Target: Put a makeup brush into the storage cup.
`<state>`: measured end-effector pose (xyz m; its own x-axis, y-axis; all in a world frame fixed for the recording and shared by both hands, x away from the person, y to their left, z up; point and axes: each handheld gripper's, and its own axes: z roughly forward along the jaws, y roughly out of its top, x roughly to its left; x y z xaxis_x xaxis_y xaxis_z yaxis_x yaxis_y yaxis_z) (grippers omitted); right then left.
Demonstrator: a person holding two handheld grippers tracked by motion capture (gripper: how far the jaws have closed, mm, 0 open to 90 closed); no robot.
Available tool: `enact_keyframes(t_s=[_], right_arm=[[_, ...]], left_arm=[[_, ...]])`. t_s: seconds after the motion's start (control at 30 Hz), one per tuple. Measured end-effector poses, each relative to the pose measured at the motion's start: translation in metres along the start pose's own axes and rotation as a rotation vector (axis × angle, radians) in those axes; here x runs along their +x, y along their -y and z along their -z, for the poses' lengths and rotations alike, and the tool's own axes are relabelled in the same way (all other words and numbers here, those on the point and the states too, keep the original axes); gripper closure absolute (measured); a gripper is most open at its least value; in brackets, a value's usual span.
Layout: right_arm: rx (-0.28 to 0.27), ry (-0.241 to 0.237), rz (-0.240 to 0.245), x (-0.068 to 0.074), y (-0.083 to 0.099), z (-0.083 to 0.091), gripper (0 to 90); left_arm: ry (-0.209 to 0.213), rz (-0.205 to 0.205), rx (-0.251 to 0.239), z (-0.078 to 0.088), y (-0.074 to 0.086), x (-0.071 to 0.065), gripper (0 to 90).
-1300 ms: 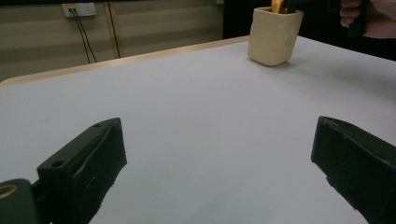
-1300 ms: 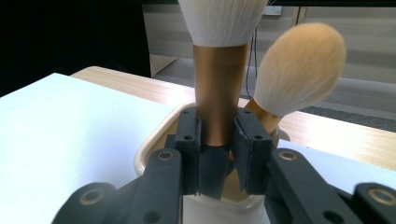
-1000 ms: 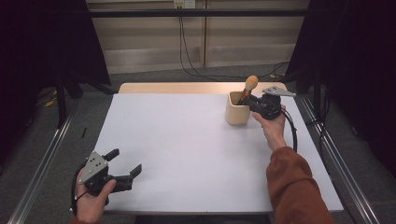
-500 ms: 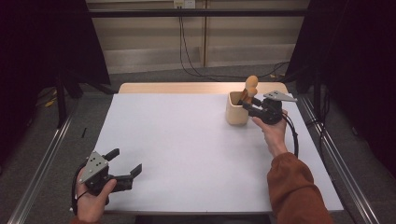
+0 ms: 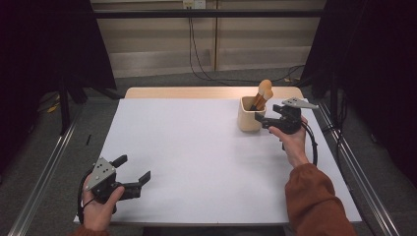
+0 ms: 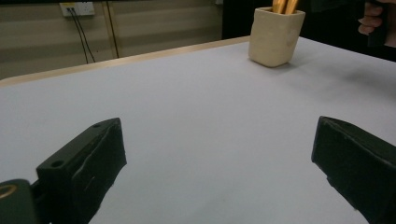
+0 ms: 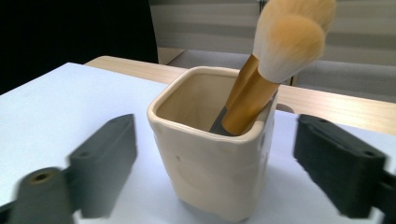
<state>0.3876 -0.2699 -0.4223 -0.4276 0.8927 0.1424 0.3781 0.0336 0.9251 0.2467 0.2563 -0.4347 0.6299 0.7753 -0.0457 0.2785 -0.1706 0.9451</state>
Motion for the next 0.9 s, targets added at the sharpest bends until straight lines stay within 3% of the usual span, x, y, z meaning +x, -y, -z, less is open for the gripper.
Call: enact_keyframes(t_s=[0.13,0.23,0.33,0.4,0.63,0.9], right_arm=[[0.014,0.004,0.013,0.001,0.0,0.006,4.6],[-0.008,-0.026,0.011,0.001,-0.001,0.013,3.3],[-0.023,-0.001,0.015,0.004,0.0,0.016,4.7],[-0.025,-0.019,0.025,0.005,0.003,0.018,3.4],[-0.039,-0.015,0.023,0.013,0.008,0.027,1.9],[-0.064,0.015,0.03,0.02,0.019,0.037,0.0]], left_arm=[[0.002,-0.003,-0.001,0.0,0.0,-0.001,2.8],[-0.001,-0.011,0.001,0.0,-0.001,-0.001,2.8],[0.002,-0.011,-0.005,0.001,-0.001,-0.002,2.8],[0.004,-0.013,-0.005,0.002,-0.001,-0.003,2.8],[0.0,-0.015,-0.02,0.009,-0.001,-0.003,2.8],[-0.001,-0.011,-0.022,0.009,-0.001,-0.003,2.8]])
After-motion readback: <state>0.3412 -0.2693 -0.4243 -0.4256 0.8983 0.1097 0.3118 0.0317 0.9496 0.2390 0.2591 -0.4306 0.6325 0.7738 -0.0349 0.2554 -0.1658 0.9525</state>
